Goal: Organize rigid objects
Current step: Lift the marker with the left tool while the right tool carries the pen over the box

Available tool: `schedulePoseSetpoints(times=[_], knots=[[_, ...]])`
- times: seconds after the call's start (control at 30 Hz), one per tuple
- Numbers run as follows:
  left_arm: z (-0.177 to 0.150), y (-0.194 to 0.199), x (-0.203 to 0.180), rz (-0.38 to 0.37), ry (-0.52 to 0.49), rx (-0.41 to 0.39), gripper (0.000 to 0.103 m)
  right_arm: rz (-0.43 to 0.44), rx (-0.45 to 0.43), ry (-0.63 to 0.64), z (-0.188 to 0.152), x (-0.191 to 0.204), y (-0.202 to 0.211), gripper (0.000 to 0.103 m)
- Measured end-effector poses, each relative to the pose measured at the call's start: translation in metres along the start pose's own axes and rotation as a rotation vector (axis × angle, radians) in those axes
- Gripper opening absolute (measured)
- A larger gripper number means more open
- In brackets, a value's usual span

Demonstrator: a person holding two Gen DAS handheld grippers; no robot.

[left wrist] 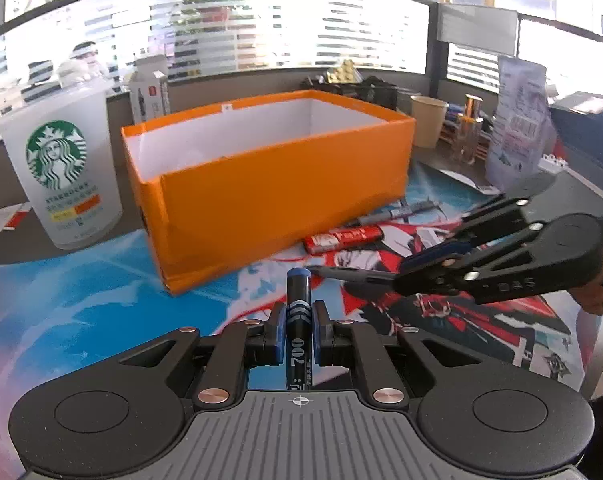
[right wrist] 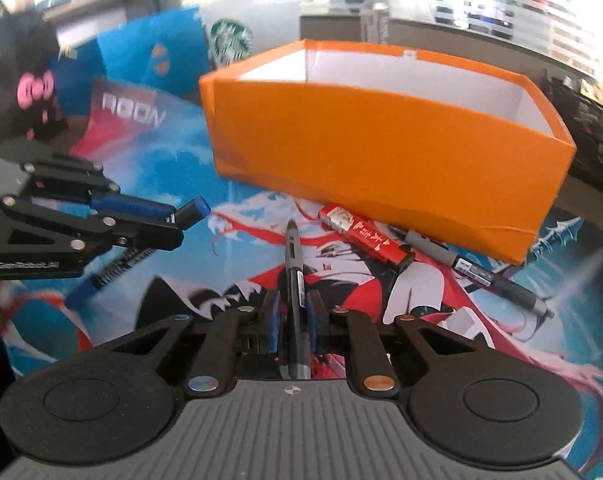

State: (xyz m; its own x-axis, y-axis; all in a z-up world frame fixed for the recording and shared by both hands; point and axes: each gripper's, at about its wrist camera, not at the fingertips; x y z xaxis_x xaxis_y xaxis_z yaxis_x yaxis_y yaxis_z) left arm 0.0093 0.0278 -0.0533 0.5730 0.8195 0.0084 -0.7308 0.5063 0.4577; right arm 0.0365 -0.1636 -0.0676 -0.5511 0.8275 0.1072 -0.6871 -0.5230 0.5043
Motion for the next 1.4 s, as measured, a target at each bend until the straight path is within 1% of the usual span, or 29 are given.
schedulePoseSetpoints(times=[0.1, 0.23, 0.47, 0.67, 0.83, 1.1, 1.4], knots=[[0.006, 0.003, 0.003, 0.017, 0.001, -0.017, 0.011, 0.000, -0.033, 0.001, 0.004, 0.004, 0.011, 0.013], [0.015, 0.009, 0.003, 0.034, -0.003, -0.042, 0.011, -0.019, -0.075, 0.041, 0.012, 0.012, 0.025, 0.013], [0.035, 0.018, 0.003, 0.054, -0.014, -0.089, 0.011, -0.039, -0.171, 0.088, 0.038, 0.018, 0.048, 0.013], [0.052, 0.022, 0.003, 0.061, -0.009, -0.133, 0.011, -0.057, -0.223, 0.104, 0.050, 0.016, 0.056, 0.013], [0.062, 0.023, 0.004, 0.064, 0.014, -0.167, 0.011, -0.063, -0.272, 0.096, 0.056, 0.014, 0.062, 0.013], [0.079, 0.025, -0.001, 0.062, 0.003, -0.207, 0.011, -0.064, -0.331, 0.104, 0.068, 0.013, 0.069, 0.013], [0.104, 0.032, 0.000, 0.078, -0.012, -0.270, 0.011, -0.064, -0.405, 0.092, 0.085, 0.007, 0.076, 0.013]])
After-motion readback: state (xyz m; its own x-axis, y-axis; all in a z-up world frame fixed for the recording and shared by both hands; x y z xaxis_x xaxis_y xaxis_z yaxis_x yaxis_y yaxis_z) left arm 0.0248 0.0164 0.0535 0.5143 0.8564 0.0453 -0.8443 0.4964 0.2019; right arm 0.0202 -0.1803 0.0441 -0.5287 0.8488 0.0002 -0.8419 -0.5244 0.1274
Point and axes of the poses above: each gripper's, at about its wrist camera, not at the fingertips, and y roughly against the way its jaws point, x to its left, z to its top, and after that the axes turned 10 degrees about -x, right-handed
